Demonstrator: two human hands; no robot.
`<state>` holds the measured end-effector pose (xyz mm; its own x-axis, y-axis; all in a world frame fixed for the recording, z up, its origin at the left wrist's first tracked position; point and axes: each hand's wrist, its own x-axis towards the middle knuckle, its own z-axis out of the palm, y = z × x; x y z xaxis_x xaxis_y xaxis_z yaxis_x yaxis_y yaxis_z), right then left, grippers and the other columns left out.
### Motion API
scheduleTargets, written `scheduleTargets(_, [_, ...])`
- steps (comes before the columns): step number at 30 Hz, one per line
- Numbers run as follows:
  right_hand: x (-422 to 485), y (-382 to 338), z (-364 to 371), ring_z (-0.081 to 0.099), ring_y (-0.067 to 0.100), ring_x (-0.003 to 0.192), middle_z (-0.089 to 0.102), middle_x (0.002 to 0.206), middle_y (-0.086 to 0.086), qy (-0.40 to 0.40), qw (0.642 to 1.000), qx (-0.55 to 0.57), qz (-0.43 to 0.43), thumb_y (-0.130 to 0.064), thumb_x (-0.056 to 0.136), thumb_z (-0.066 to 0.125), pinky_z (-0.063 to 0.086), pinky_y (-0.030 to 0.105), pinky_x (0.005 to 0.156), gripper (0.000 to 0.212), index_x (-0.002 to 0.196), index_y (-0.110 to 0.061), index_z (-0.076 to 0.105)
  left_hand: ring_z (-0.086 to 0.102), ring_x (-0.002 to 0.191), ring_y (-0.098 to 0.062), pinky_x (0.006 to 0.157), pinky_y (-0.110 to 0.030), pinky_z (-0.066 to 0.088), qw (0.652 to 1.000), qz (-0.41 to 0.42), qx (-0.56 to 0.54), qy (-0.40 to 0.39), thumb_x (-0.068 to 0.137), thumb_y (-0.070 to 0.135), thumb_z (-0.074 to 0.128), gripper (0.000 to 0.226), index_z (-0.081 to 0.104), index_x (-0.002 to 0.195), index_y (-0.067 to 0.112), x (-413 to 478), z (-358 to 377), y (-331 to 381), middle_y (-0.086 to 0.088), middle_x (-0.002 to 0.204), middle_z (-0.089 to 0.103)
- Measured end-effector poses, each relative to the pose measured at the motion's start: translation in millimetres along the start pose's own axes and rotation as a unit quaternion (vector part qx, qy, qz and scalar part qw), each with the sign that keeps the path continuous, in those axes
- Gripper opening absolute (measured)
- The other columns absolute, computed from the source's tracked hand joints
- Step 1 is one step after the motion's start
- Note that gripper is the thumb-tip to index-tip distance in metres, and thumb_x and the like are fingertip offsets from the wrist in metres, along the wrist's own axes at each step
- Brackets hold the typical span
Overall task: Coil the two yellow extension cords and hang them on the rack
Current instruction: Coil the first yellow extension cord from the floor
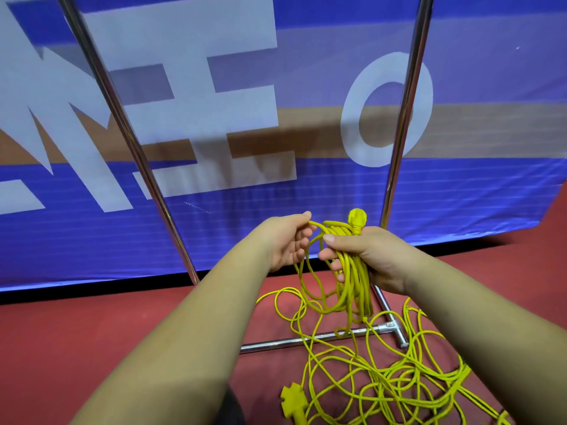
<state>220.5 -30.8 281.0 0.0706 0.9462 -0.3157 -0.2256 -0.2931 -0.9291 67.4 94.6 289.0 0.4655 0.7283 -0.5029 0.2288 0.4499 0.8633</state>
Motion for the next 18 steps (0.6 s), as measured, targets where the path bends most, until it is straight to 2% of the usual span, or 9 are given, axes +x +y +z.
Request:
scheduleTargets(4, [-0.2,-0.4,1.4,0.070,0.021,0.070,0.079,0.103,0.014,-0.017,1.000,0.012,0.013,-0.020,0.098,0.074,0.058,0.040,0.067,0.031,0.122,-0.001,0.074,0.057,0.053,-0.010,0.053,-0.024,0.048,0.998,0.035,0.038,-0.019,0.100,0.041,0.066,0.030,0.067,0.088,0.014,0.5,-0.8,2.0,0.005,0.064,0.055])
scheduleTargets(7, [1.2,-0.1,3.1,0.068,0.021,0.067,0.072,0.086,0.008,-0.007,0.999,0.040,0.008,-0.025,0.097,0.076,0.059,0.041,0.069,0.022,0.108,-0.006,0.074,0.077,0.083,-0.020,0.078,-0.034,0.061,0.996,0.037,0.043,-0.062,0.097,0.039,0.072,0.027,0.067,0.089,0.014,-1.1,-2.0,1.7,0.001,0.073,0.060])
scheduleTargets(9, [1.4,1.2,3.6,0.063,0.019,0.061,0.061,0.074,0.003,0.008,0.999,0.044,0.001,-0.031,0.093,0.080,0.058,0.039,0.066,0.026,0.105,-0.009,0.071,0.078,0.098,-0.026,0.082,-0.038,0.062,0.993,0.050,0.078,-0.078,0.095,0.043,0.074,0.030,0.067,0.086,0.015,-3.3,1.1,0.1,-0.003,0.084,0.063])
scheduleTargets(12, [1.3,0.8,0.8,0.048,0.013,0.051,0.048,0.065,-0.003,0.035,0.999,0.031,-0.005,-0.035,0.095,0.078,0.049,0.029,0.052,0.031,0.116,-0.013,0.069,0.079,0.090,-0.025,0.076,-0.035,0.063,0.985,0.084,0.138,-0.055,0.093,0.055,0.072,0.040,0.071,0.091,0.015,-5.4,5.0,-1.4,-0.001,0.078,0.063])
scheduleTargets(14, [1.0,-2.7,-0.6,0.039,0.011,0.047,0.041,0.062,-0.005,0.042,0.998,0.037,-0.005,-0.037,0.097,0.075,0.039,0.027,0.047,0.023,0.103,-0.017,0.066,0.078,0.081,-0.023,0.069,-0.032,0.060,0.978,0.106,0.176,-0.024,0.097,0.059,0.064,0.047,0.072,0.091,0.013,-4.8,4.2,-2.0,-0.002,0.073,0.065])
scheduleTargets(16, [1.7,-6.9,-3.5,0.033,0.009,0.044,0.036,0.060,-0.006,0.060,0.997,0.053,-0.007,-0.037,0.098,0.074,0.033,0.025,0.046,0.026,0.083,-0.023,0.058,0.074,0.071,-0.021,0.062,-0.031,0.055,0.968,0.122,0.217,0.022,0.102,0.055,0.056,0.050,0.072,0.088,0.011,-1.6,1.5,-2.6,-0.004,0.070,0.066])
scheduleTargets(18, [2.3,-11.8,-7.0,0.029,0.008,0.043,0.033,0.058,-0.008,0.077,0.994,0.078,-0.013,-0.034,0.099,0.073,0.029,0.024,0.043,0.027,0.080,-0.026,0.055,0.071,0.067,-0.020,0.062,-0.032,0.053,0.960,0.125,0.243,0.056,0.104,0.050,0.052,0.048,0.070,0.087,0.010,3.0,-0.8,-4.0,-0.003,0.068,0.064])
